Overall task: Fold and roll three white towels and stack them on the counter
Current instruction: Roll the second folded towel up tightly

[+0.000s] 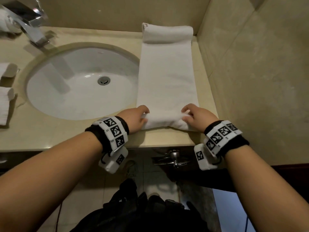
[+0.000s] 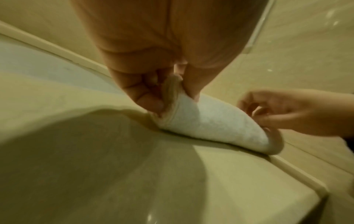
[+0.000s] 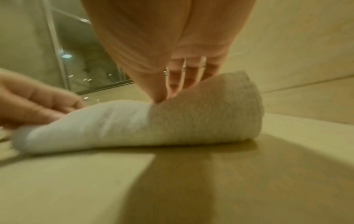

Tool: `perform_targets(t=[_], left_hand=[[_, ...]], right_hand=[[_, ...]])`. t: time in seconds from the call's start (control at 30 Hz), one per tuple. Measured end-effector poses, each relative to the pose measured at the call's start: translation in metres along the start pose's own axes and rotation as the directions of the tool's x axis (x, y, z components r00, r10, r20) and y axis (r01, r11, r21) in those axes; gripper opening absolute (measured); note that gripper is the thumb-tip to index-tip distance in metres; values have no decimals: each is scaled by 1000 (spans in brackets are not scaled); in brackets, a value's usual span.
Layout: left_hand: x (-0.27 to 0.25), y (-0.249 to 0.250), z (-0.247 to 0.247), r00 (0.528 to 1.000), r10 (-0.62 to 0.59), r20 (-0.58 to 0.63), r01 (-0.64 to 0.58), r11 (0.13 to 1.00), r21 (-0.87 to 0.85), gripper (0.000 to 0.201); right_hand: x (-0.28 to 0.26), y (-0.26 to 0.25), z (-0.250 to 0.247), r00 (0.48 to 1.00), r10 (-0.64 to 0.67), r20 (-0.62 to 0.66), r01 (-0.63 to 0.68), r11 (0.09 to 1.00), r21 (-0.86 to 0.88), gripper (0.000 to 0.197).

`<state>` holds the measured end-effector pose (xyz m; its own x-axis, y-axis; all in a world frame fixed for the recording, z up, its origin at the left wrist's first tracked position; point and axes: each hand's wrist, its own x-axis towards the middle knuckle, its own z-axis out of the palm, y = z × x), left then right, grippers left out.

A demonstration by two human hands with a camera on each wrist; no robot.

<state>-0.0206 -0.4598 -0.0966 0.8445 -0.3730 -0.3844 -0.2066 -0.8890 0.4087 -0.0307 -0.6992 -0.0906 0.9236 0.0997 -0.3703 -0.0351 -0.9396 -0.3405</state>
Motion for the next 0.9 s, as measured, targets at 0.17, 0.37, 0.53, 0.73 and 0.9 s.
perform_targets(t=[0.17,0.37,0.53,0.73,0.9], left_hand=[[14,-5,-1,994,-73,-83,58,984,-170,27],[11,0,-1,968,56,-243,-31,994,106,27],[0,11,8,940,337,-45,-259,795,548,40],[9,16,-6,988,154,3,-150,962,228,31],[4,16,-8,981,188,51,-194,925,325,41]], right_hand=[[-13,-12,14,914,-336,-229,245,904,-350,20],[-14,-8,21,962,-211,-171,191,973,-127,27],[1,-5,7,992,-97,76,95,995,33,30],[-19,-7,18,935,-327,-139,268,907,-325,47],[-13,-6,16,971,-237,-45,228,961,-155,30]])
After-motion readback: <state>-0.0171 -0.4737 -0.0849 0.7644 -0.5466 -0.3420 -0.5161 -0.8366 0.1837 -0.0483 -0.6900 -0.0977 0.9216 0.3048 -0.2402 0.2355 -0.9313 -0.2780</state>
